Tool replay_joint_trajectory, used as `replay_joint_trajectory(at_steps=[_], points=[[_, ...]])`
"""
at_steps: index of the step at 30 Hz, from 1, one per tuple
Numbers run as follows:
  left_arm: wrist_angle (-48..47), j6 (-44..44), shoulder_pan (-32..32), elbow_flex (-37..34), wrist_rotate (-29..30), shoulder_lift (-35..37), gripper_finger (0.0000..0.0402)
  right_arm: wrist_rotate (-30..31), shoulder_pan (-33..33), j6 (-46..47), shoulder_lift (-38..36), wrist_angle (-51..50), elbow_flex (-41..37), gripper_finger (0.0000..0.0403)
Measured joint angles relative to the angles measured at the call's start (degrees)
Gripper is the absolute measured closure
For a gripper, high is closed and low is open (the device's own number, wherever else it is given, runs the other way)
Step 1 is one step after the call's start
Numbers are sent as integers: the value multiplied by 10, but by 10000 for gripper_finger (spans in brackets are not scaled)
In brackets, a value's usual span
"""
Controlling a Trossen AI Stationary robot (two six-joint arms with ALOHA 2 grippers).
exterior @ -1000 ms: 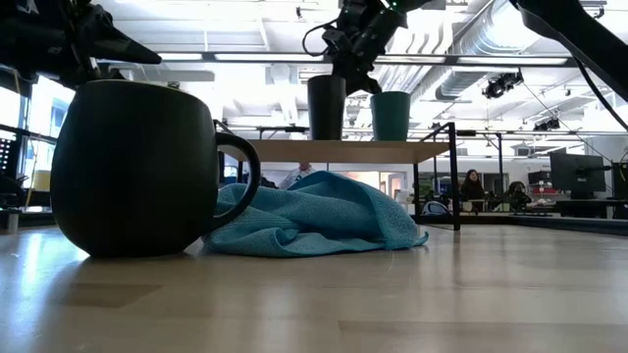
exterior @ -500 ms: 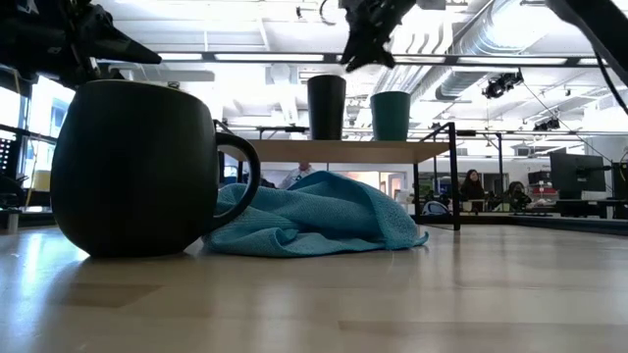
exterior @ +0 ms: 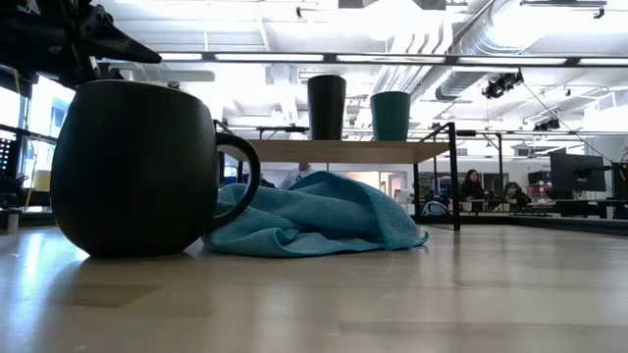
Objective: Stack small to large cups/mugs on shelf
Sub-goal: Put the black mug on the shelf
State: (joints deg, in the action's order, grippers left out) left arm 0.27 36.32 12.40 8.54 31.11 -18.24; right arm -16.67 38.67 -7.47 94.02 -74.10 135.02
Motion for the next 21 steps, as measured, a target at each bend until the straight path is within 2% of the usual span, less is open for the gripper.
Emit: replay_joint_trajectory(at_steps=[8, 21], points=[[0, 0, 0, 0, 0, 0, 165, 0, 0, -45, -84, -1, 0, 299], [1, 11, 0, 0, 0, 0, 165, -1, -1, -59, -159, -5, -23, 299]])
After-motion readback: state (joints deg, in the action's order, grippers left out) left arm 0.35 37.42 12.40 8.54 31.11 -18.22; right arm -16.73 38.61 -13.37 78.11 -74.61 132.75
